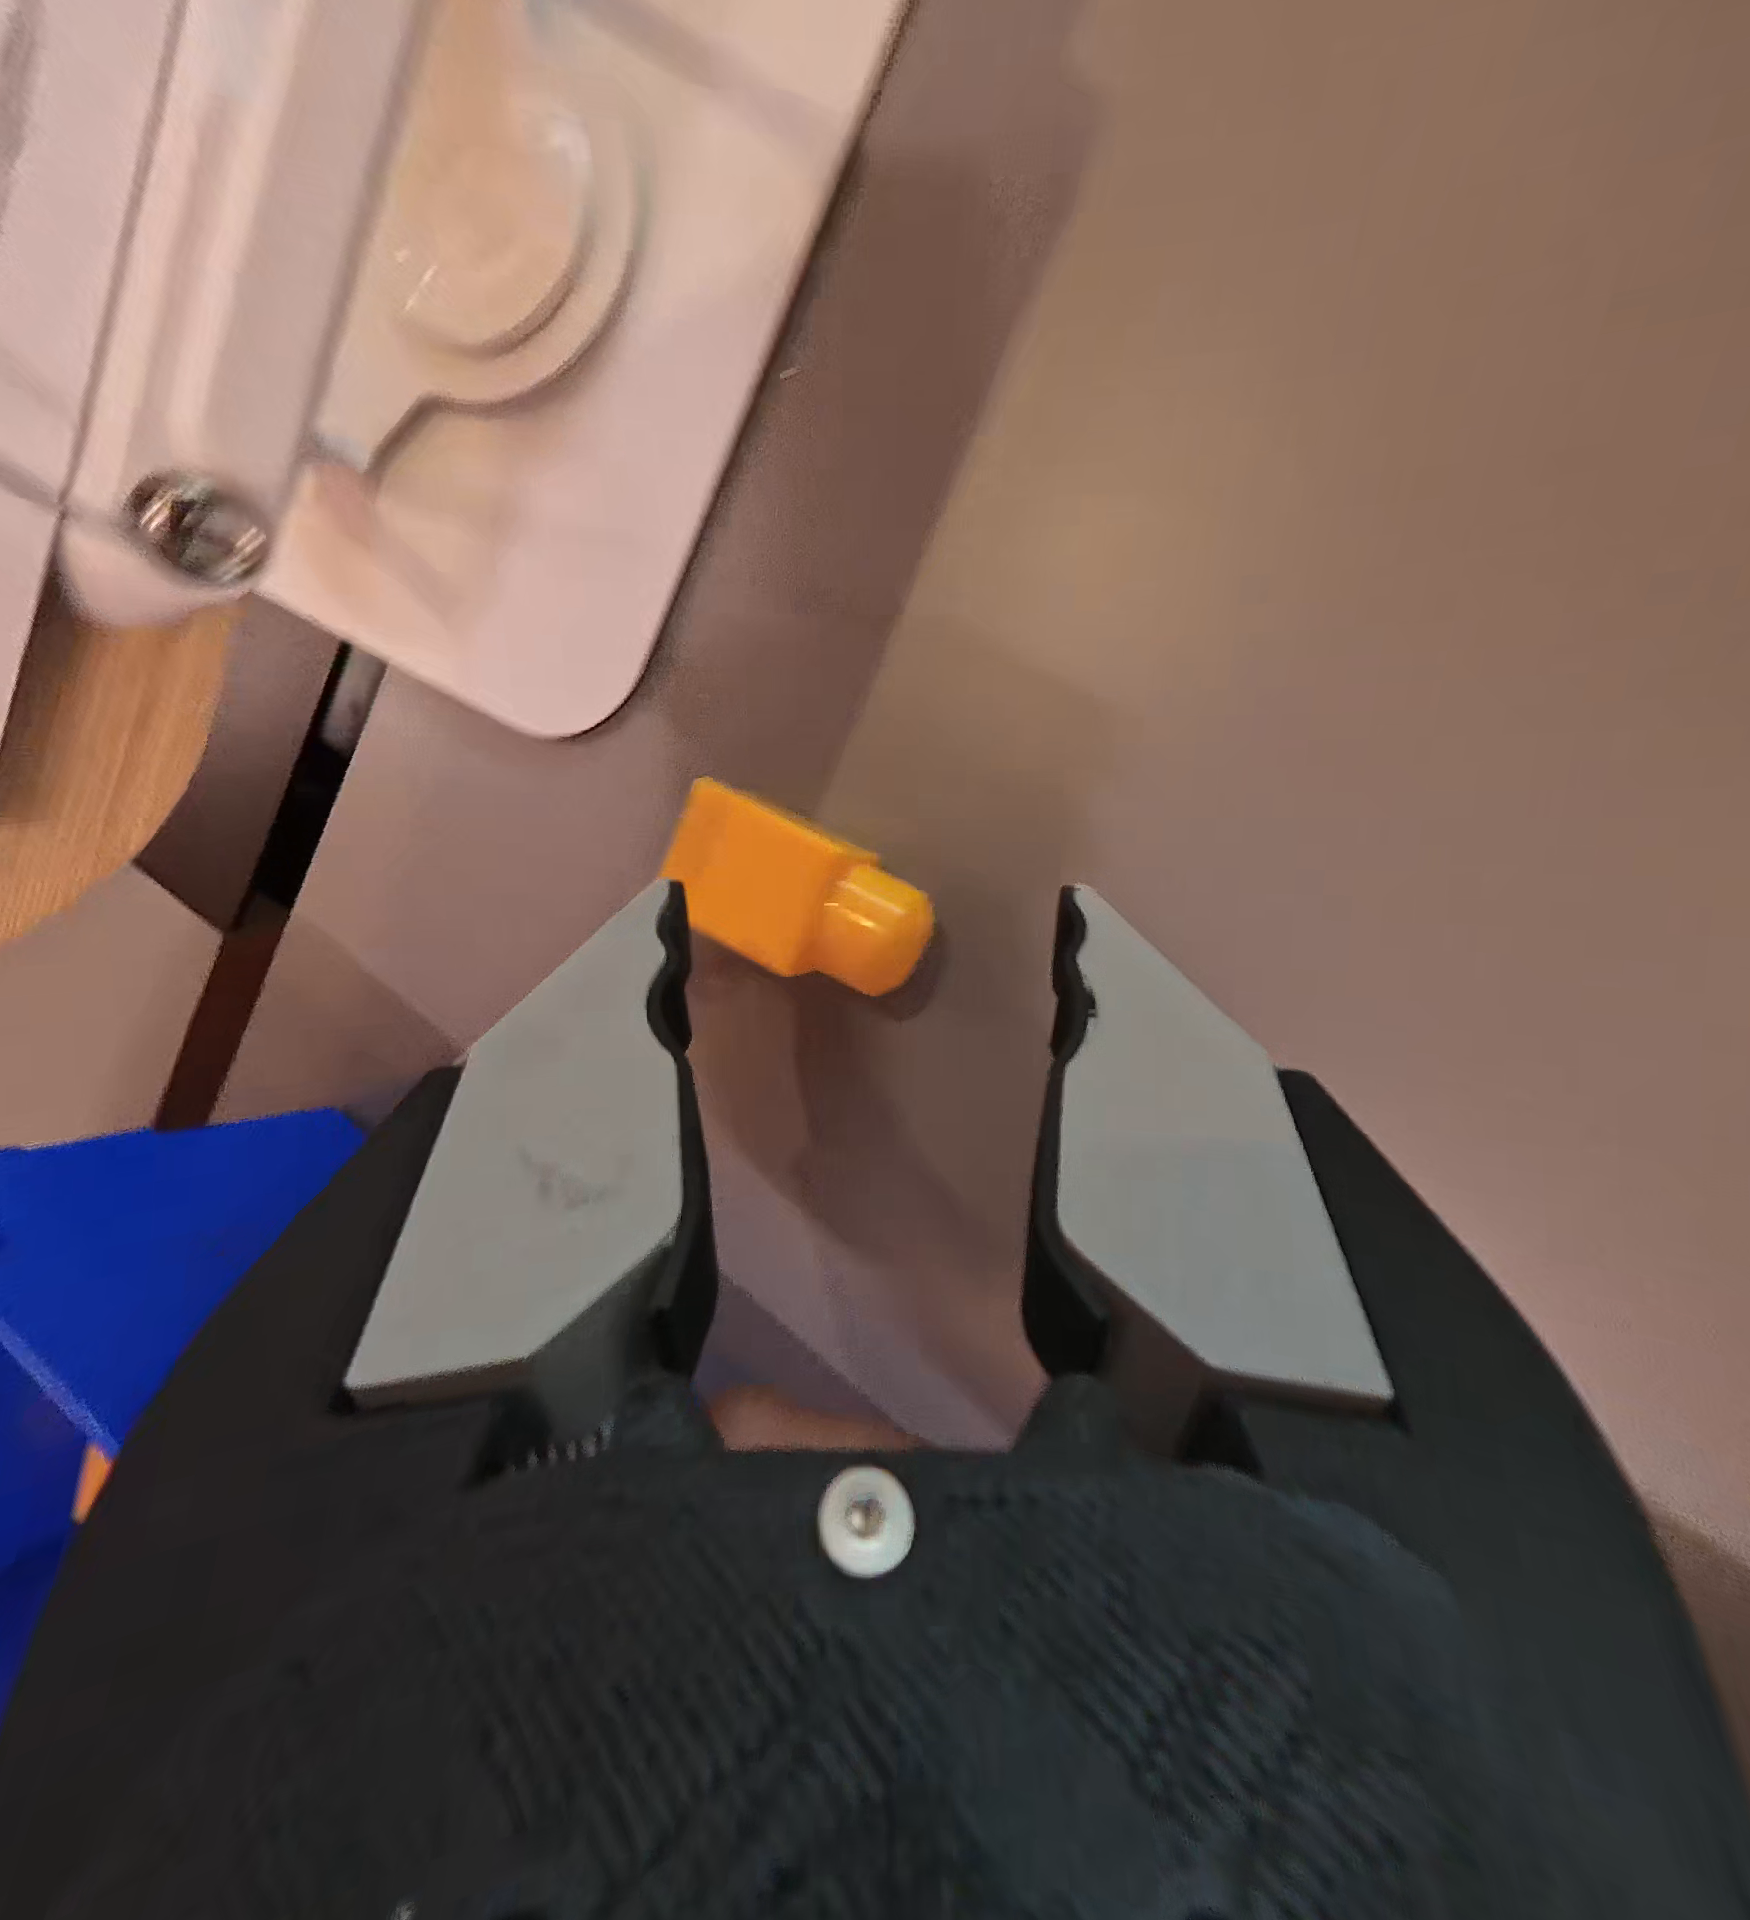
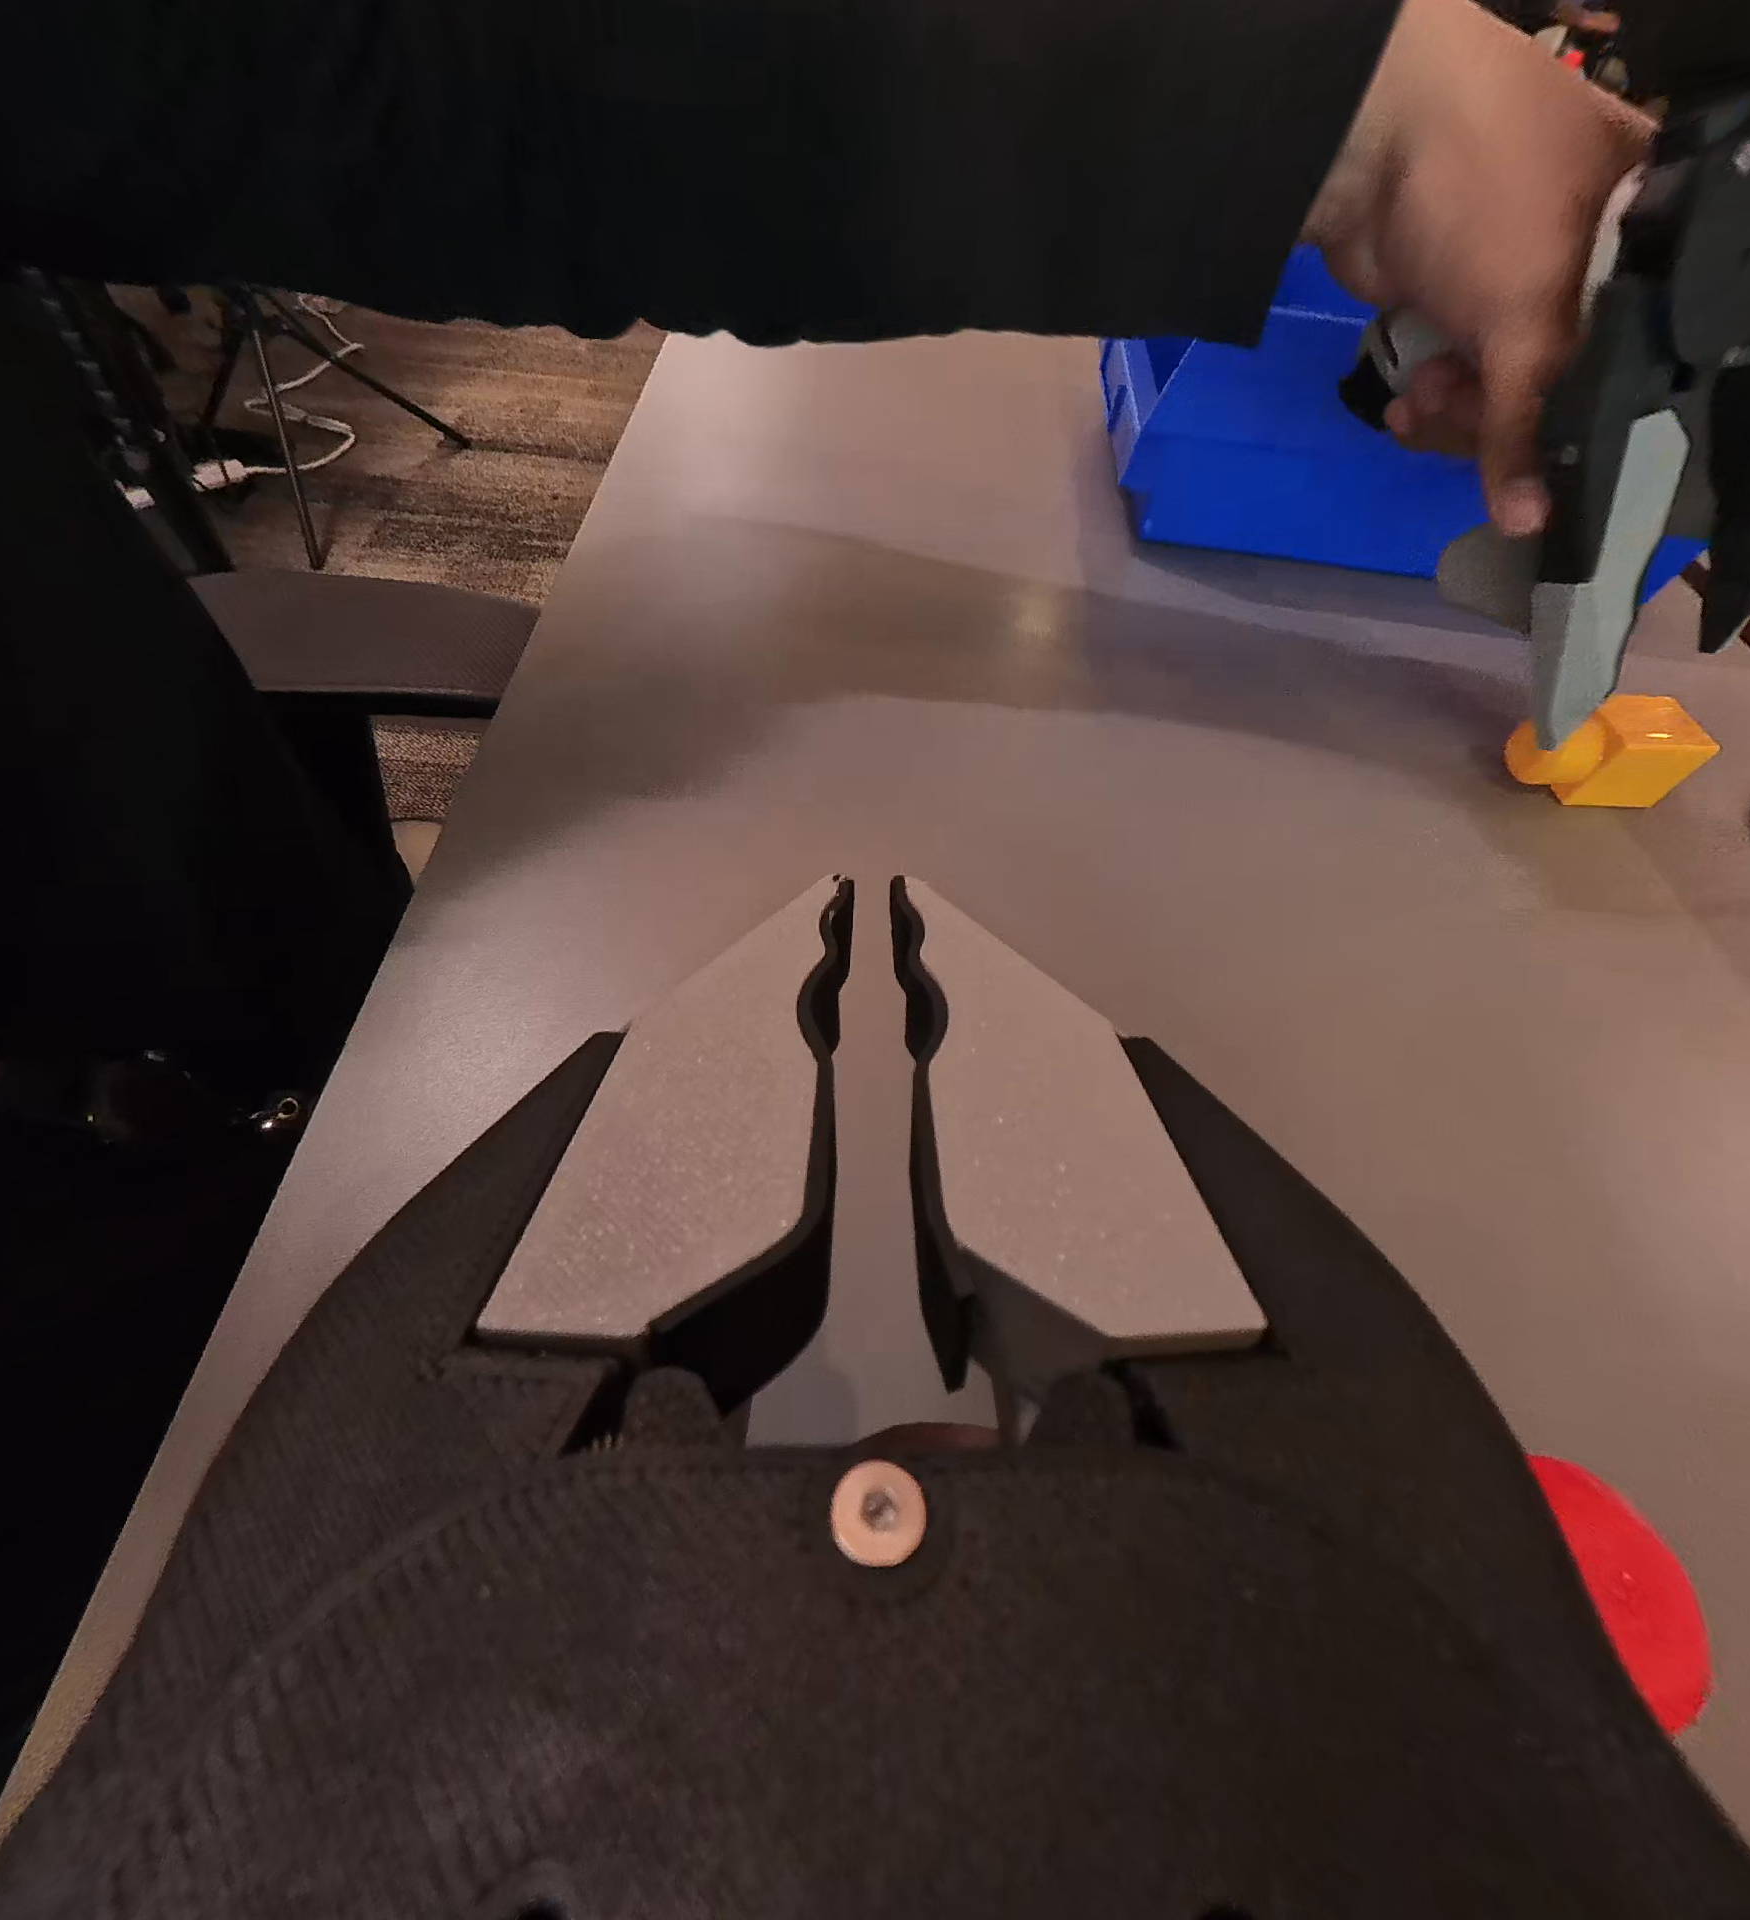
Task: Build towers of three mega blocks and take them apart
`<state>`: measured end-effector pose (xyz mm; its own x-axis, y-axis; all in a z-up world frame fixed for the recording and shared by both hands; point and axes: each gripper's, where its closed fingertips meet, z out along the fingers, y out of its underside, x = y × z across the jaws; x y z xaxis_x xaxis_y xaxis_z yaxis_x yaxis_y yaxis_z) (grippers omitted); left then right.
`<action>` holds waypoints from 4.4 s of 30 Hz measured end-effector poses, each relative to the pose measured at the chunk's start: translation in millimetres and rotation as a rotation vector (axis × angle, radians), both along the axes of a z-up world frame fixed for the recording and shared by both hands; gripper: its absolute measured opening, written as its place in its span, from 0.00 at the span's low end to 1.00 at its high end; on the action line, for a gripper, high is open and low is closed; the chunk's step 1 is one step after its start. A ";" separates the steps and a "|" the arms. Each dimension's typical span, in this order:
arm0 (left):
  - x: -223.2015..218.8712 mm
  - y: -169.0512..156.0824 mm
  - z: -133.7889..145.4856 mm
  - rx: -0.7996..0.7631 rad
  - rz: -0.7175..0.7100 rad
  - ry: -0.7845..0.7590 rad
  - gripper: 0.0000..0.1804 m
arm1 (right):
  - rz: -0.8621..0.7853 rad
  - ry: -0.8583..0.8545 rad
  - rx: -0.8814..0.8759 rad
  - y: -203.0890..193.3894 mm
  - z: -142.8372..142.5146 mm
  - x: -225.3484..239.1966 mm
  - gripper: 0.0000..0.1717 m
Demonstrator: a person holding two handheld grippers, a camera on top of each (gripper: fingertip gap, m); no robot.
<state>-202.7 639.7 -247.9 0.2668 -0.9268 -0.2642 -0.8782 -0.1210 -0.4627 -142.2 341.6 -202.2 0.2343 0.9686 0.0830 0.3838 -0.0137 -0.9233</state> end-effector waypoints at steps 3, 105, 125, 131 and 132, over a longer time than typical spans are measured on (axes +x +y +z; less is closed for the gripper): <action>-7.4 19.3 -10.2 -0.119 0.124 -0.032 0.40 | -0.004 0.012 0.004 0.7 3.2 1.6 0.02; 204.0 -277.9 5.8 -0.539 -0.865 -0.605 0.20 | -0.328 0.340 -0.001 58.2 60.5 109.7 0.15; 209.7 -273.6 42.1 -0.608 -0.807 -0.871 0.20 | -0.356 0.658 -0.062 67.9 86.9 121.0 0.15; 212.9 -269.5 39.0 -0.601 -0.772 -0.856 0.20 | -0.412 0.576 -0.026 71.9 81.3 126.9 0.17; 213.1 -269.1 38.4 -0.602 -0.770 -0.852 0.21 | -0.417 0.564 -0.021 72.2 80.7 127.6 0.17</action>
